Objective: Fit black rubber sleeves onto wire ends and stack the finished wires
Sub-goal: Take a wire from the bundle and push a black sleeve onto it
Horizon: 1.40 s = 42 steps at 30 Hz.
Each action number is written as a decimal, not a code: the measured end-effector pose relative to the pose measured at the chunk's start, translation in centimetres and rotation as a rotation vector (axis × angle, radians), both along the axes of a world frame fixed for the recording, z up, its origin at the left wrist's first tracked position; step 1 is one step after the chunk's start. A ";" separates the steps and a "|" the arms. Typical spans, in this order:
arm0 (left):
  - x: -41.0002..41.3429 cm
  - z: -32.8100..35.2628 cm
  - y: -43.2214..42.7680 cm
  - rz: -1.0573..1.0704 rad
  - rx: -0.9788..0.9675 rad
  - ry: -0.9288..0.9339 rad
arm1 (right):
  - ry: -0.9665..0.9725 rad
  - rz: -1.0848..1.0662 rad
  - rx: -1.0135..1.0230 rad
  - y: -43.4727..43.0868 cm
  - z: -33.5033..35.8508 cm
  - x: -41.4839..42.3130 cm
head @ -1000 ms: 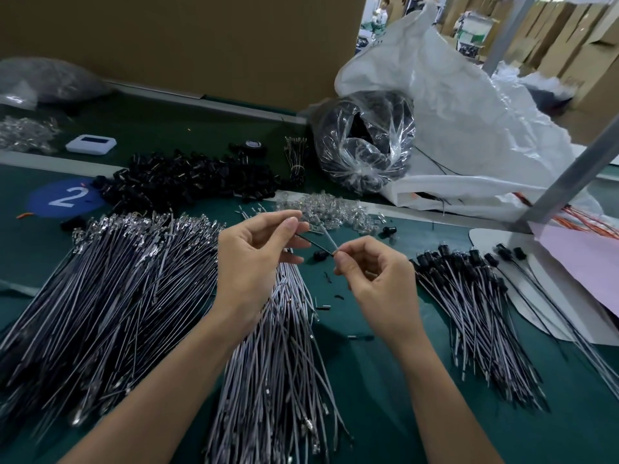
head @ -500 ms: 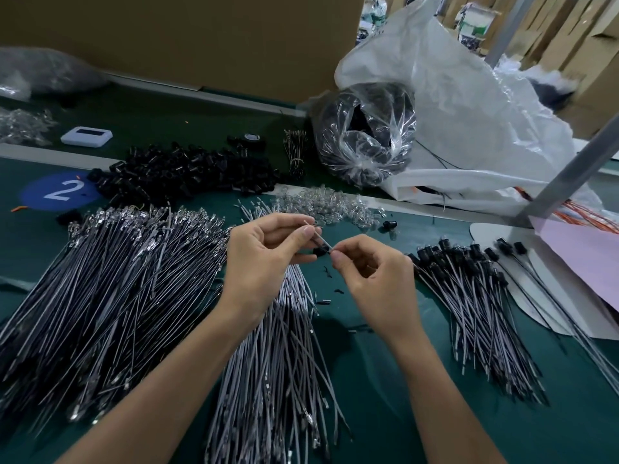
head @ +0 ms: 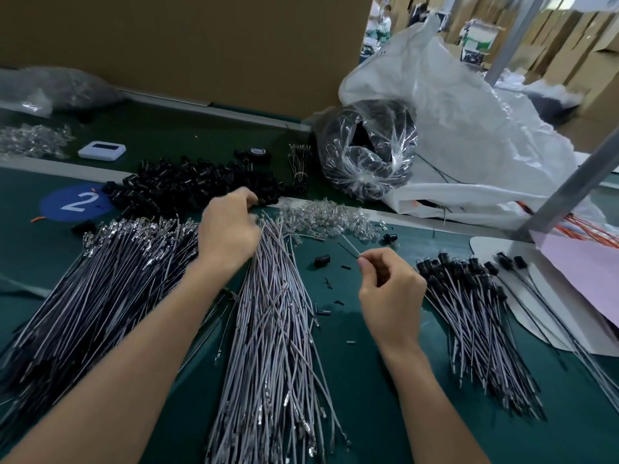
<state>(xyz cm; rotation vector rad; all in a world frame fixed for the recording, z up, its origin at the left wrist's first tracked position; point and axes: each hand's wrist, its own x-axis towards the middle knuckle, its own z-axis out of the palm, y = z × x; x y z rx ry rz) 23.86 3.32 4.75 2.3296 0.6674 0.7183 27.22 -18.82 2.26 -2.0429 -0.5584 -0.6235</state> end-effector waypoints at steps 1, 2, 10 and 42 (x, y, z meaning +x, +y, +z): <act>0.9 0.1 1.0 0.004 0.090 0.092 | -0.009 0.001 -0.016 0.1 -0.2 0.0; 1.7 0.1 1.7 -0.013 0.160 0.185 | -0.016 0.003 -0.031 0.3 -0.3 0.0; 5.5 0.0 4.5 -0.103 0.265 0.377 | -0.023 0.048 -0.043 0.7 -0.8 0.0; 0.6 1.5 -0.7 -0.357 -0.293 -0.132 | 0.020 0.049 0.040 1.2 -0.7 0.8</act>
